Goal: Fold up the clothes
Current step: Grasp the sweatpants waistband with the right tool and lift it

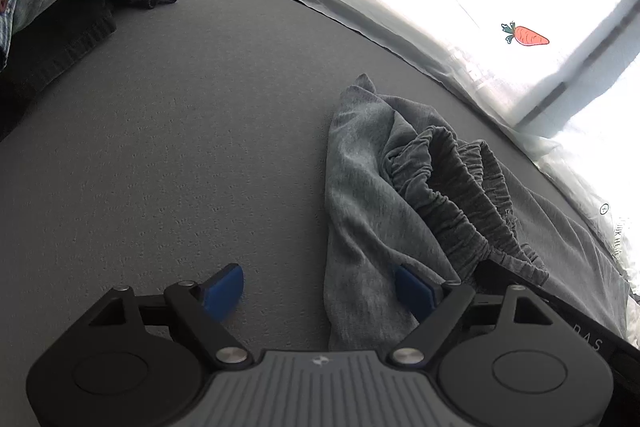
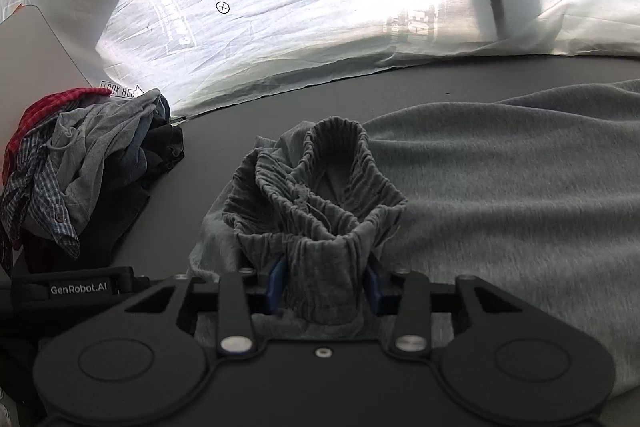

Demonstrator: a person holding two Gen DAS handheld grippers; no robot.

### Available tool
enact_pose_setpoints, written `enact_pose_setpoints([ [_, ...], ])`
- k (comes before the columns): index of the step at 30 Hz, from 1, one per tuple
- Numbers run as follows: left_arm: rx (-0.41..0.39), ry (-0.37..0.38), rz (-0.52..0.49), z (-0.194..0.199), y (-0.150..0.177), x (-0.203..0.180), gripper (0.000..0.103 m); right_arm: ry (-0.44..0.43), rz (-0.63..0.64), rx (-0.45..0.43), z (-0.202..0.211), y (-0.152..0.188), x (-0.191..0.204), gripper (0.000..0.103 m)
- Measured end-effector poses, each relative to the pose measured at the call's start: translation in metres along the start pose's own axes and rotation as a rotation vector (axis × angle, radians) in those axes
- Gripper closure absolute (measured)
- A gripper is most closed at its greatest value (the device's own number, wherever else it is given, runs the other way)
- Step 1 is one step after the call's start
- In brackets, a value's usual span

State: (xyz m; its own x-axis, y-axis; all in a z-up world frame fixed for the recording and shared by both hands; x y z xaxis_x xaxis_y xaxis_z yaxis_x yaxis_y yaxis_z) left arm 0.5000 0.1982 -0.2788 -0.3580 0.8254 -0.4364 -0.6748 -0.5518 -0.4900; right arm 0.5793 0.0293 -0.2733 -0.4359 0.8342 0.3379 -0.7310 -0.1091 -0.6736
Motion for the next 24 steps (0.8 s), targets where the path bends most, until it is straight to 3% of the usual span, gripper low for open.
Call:
enact_pose_setpoints([
  [6,-0.027,-0.023,-0.039,0.002,-0.010,-0.006,0.019,0.041,0.031,-0.113,0.028,-0.030,-0.016,0.085],
  [11,-0.017,-0.016,-0.144,-0.006,-0.006,-0.032,0.019,0.119,-0.044,-0.253,0.074,-0.063,-0.060,0.085],
  [13,0.003,-0.012,-0.192,-0.012,0.002,-0.042,0.019,0.161,-0.101,-0.236,0.078,-0.061,-0.086,0.084],
  [16,0.047,-0.008,-0.241,-0.023,0.010,-0.053,0.019,0.263,-0.199,-0.080,0.064,-0.034,-0.128,0.077],
  [17,0.060,-0.013,-0.250,-0.026,0.012,-0.054,0.019,0.302,-0.222,-0.030,0.059,-0.022,-0.140,0.069],
  [20,0.058,-0.027,-0.292,-0.026,0.012,-0.054,0.019,0.364,-0.258,-0.077,0.069,-0.016,-0.148,0.049],
  [24,0.060,-0.024,-0.287,-0.027,0.008,-0.050,0.017,0.391,-0.157,-0.178,0.080,-0.032,-0.129,0.049],
])
Point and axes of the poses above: each gripper's, at about its wrist camera, not at the fingertips, and z roughly against the way its jaws point, x to its left, y to its underside, the point moved 9 cm from there along -z, roughly the way its jaws point, and after that the axes turned 6 degrees about y, right-handed, at the moved point
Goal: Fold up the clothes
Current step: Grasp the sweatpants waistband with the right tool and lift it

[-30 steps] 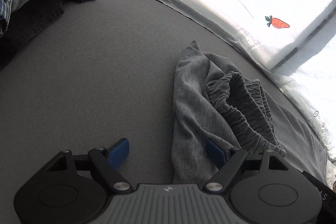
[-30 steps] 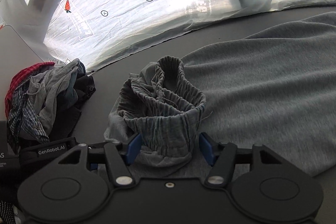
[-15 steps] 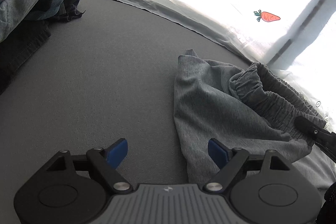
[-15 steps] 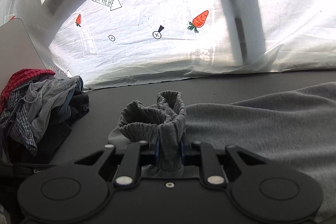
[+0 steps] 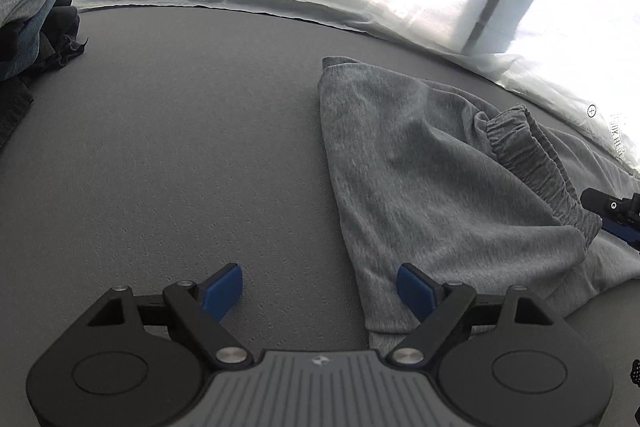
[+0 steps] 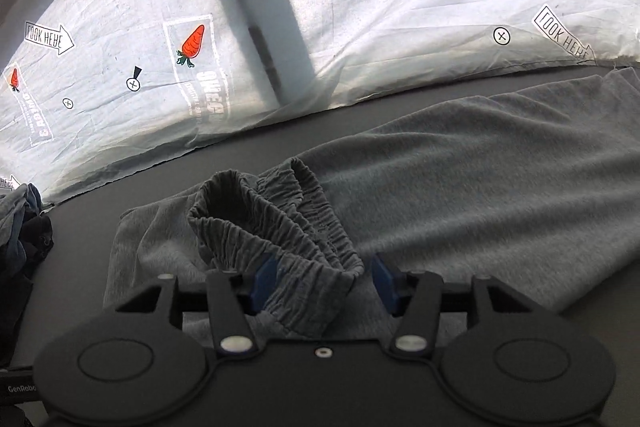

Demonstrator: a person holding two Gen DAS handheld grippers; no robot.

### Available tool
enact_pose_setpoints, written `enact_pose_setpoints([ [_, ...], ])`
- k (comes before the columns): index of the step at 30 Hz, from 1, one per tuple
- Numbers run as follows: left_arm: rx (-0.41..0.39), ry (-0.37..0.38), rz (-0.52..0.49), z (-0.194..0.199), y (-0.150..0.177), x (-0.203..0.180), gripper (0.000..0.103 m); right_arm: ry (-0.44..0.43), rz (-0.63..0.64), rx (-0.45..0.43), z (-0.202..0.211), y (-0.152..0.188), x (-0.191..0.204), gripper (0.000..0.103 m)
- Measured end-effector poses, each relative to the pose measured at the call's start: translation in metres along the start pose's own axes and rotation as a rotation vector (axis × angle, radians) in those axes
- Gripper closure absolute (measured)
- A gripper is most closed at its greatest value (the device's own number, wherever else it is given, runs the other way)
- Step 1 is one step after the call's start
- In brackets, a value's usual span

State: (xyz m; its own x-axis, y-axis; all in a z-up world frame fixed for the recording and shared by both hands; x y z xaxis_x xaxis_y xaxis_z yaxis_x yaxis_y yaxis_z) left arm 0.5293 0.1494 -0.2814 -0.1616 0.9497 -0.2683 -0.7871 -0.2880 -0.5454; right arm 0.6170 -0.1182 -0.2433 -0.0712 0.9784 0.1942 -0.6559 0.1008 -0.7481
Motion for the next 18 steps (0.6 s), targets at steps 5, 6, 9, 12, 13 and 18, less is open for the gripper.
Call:
enact_pose_setpoints([
  [5,0.004,0.046,0.092,-0.001,-0.016,0.004,0.017,-0.044,0.223,-0.051,-0.002,-0.008,0.041,0.056],
  [6,-0.005,0.035,0.069,-0.001,-0.020,0.003,0.017,-0.064,0.252,-0.043,-0.005,-0.007,0.048,0.056],
  [9,-0.011,-0.005,-0.001,-0.006,-0.031,0.000,0.017,-0.073,0.350,-0.011,-0.020,-0.002,0.063,0.055],
  [12,-0.003,-0.005,0.022,-0.015,-0.036,0.002,0.017,-0.024,0.429,0.011,-0.034,0.001,0.063,0.069],
  [13,0.000,-0.012,0.032,-0.018,-0.036,0.003,0.017,-0.006,0.438,0.015,-0.037,0.000,0.060,0.080],
  [18,-0.021,-0.023,0.053,-0.020,-0.031,0.008,0.016,0.164,0.292,0.008,-0.046,-0.019,0.003,0.102],
])
Point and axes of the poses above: each gripper's, at about its wrist camera, not at the fingertips, and z roughly against the way its jaws point, x to its left, y to its underside, the point moved 9 cm from there along -z, roughly the way its jaws point, and after that the axes turned 6 degrees about y, right-handed, at the moved point
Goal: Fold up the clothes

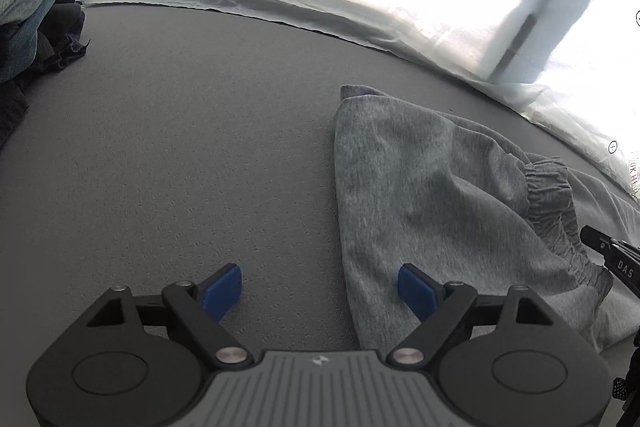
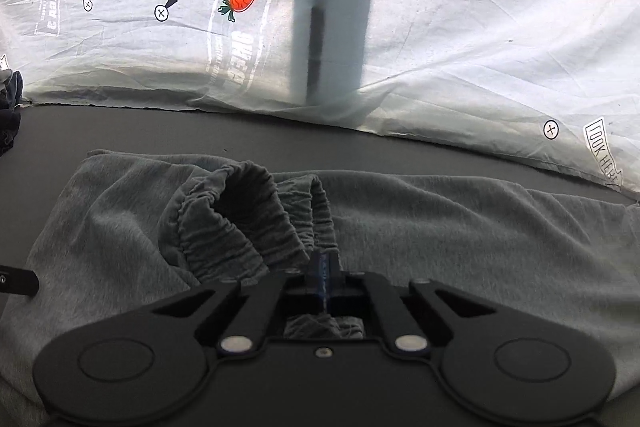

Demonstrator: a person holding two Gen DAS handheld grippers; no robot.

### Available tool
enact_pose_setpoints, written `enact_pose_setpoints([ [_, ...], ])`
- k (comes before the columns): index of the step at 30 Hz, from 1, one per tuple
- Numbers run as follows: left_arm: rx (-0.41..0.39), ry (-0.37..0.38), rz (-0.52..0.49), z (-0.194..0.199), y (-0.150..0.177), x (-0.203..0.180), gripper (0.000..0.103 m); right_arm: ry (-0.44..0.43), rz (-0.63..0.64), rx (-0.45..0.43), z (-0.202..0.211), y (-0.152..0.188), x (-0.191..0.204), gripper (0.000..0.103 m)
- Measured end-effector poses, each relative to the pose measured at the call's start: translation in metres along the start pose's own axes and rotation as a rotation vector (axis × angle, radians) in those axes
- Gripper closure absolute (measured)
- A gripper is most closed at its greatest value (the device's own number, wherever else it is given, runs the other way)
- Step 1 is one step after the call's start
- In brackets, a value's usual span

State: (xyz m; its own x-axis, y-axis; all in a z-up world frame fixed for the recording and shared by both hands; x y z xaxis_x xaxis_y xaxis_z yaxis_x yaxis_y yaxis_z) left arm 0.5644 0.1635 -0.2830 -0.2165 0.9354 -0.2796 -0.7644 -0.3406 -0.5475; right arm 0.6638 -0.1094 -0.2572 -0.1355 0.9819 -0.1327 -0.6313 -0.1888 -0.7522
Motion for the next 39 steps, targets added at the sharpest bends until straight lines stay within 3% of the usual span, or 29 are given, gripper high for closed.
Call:
enact_pose_setpoints([
  [3,-0.007,-0.006,-0.058,-0.002,0.004,-0.006,0.012,0.007,-0.115,0.071,-0.009,0.012,-0.030,0.102],
  [5,-0.004,-0.026,-0.093,-0.004,0.007,-0.011,0.009,-0.056,-0.117,0.029,0.002,0.005,-0.022,0.100],
  [10,0.007,-0.055,-0.109,-0.012,0.008,-0.016,0.000,-0.241,-0.032,-0.071,0.024,-0.009,0.023,0.074],
  [13,0.025,-0.064,-0.122,-0.014,0.008,-0.017,0.000,-0.284,0.055,-0.041,0.014,-0.003,0.051,0.067],
  [15,0.026,-0.071,-0.140,-0.015,0.010,-0.018,0.000,-0.290,0.087,-0.037,0.010,0.000,0.062,0.053],
  [17,0.024,-0.080,-0.161,-0.015,0.012,-0.019,0.000,-0.284,0.125,-0.033,0.006,0.002,0.071,0.049],
  [20,0.016,-0.087,-0.159,-0.016,0.012,-0.020,0.000,-0.208,0.230,-0.038,-0.003,0.004,0.075,0.055],
  [22,0.018,-0.087,-0.161,-0.016,0.012,-0.020,0.000,-0.185,0.244,-0.053,-0.002,0.001,0.071,0.069],
  [23,0.018,-0.085,-0.164,-0.016,0.011,-0.020,0.000,-0.166,0.240,-0.059,-0.002,-0.002,0.067,0.093],
  [26,0.013,-0.081,-0.171,-0.016,0.012,-0.021,0.000,-0.087,0.128,-0.055,-0.007,-0.012,0.036,0.103],
  [28,0.006,-0.083,-0.172,-0.015,0.013,-0.021,0.000,-0.079,0.067,-0.032,-0.012,-0.013,0.019,0.103],
  [35,0.003,-0.084,-0.174,-0.015,0.012,-0.021,0.000,-0.262,0.040,-0.093,0.013,-0.022,0.033,0.096],
  [37,0.006,-0.084,-0.175,-0.016,0.012,-0.022,0.000,-0.276,0.044,-0.110,0.017,-0.026,0.042,0.081],
  [38,0.008,-0.083,-0.175,-0.017,0.012,-0.022,0.000,-0.274,0.051,-0.119,0.018,-0.028,0.047,0.067],
  [39,0.010,-0.083,-0.175,-0.017,0.012,-0.022,0.000,-0.273,0.059,-0.129,0.020,-0.029,0.051,0.064],
])
Point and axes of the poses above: each gripper's, at about its wrist camera, not at the fingertips, and z roughly against the way its jaws point, x to its left, y to its underside, the point moved 9 cm from there along -z, roughly the way its jaws point, and after that the axes turned 6 degrees about y, right-handed, at the moved point
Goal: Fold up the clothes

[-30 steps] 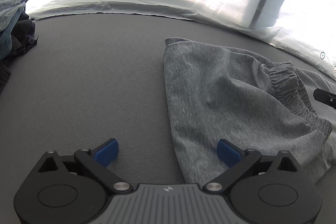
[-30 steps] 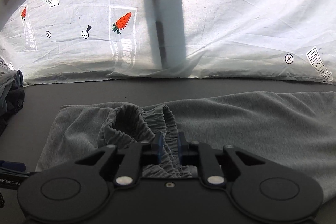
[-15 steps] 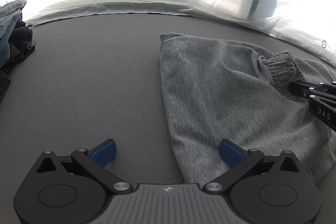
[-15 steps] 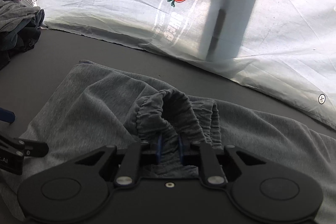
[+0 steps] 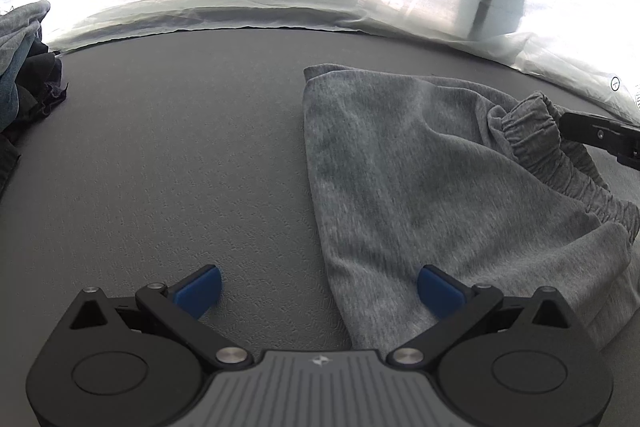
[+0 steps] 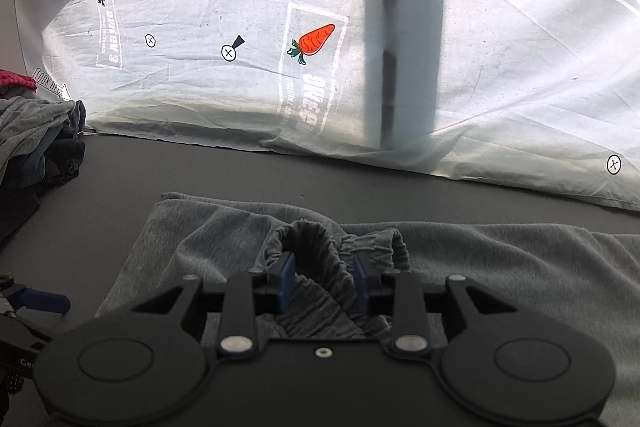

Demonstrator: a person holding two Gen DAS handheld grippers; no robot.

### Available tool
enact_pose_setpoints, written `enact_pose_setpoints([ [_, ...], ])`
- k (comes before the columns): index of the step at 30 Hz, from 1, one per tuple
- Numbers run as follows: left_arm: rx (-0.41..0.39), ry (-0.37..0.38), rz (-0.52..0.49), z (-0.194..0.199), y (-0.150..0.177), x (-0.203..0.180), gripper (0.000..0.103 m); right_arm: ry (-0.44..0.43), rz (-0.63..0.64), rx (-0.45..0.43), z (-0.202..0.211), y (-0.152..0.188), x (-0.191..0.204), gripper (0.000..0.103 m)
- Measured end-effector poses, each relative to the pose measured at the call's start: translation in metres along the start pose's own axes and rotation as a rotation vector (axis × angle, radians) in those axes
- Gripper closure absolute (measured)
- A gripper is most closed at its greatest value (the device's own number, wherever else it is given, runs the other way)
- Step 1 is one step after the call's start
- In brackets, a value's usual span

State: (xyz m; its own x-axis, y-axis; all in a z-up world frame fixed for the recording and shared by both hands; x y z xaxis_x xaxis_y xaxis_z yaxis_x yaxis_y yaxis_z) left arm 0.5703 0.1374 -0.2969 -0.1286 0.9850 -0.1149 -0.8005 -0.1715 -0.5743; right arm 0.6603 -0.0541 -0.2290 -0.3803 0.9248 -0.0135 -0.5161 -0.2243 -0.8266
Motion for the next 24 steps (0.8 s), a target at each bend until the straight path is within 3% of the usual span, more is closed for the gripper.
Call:
enact_pose_setpoints([
  [3,-0.002,0.000,-0.001,-0.001,0.001,0.000,0.000,-0.009,0.051,-0.010,-0.001,-0.002,0.015,0.065],
  [8,-0.005,0.000,-0.002,-0.001,0.002,0.000,0.000,-0.049,0.145,0.051,-0.019,0.011,0.030,0.070],
  [10,-0.005,0.001,-0.003,-0.001,0.002,0.000,0.000,-0.043,0.170,0.065,-0.025,0.014,0.029,0.080],
  [11,-0.005,0.001,-0.003,-0.001,0.002,0.000,0.000,-0.041,0.175,0.068,-0.026,0.013,0.026,0.094],
  [12,-0.005,0.001,-0.003,-0.001,0.002,0.000,0.000,-0.036,0.168,0.069,-0.026,0.012,0.022,0.096],
  [16,-0.008,0.000,-0.004,-0.001,0.002,-0.001,0.000,0.054,0.125,0.040,-0.024,0.005,-0.006,0.097],
  [19,-0.014,-0.001,-0.006,0.000,0.003,-0.002,0.000,0.123,0.031,0.071,-0.031,0.012,-0.036,0.097],
  [22,-0.017,-0.002,-0.007,0.000,0.004,-0.002,0.000,0.135,0.000,0.105,-0.040,0.025,-0.046,0.095],
  [24,-0.014,-0.001,-0.008,0.000,0.003,-0.002,0.000,0.149,-0.053,0.107,-0.042,0.028,-0.049,0.087],
])
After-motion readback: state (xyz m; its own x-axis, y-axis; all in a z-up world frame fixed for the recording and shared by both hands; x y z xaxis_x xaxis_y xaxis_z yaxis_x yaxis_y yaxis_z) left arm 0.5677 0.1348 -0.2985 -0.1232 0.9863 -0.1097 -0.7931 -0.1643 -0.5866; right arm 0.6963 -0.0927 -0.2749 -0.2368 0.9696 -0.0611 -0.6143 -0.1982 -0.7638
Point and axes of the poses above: each gripper's, at about its wrist camera, not at the fingertips, and z roughly against the way its jaws point, x to its left, y to its underside, the point moved 9 cm from there along -z, roughly the way its jaws point, and after that the axes turned 6 degrees about y, right-handed, at the moved point
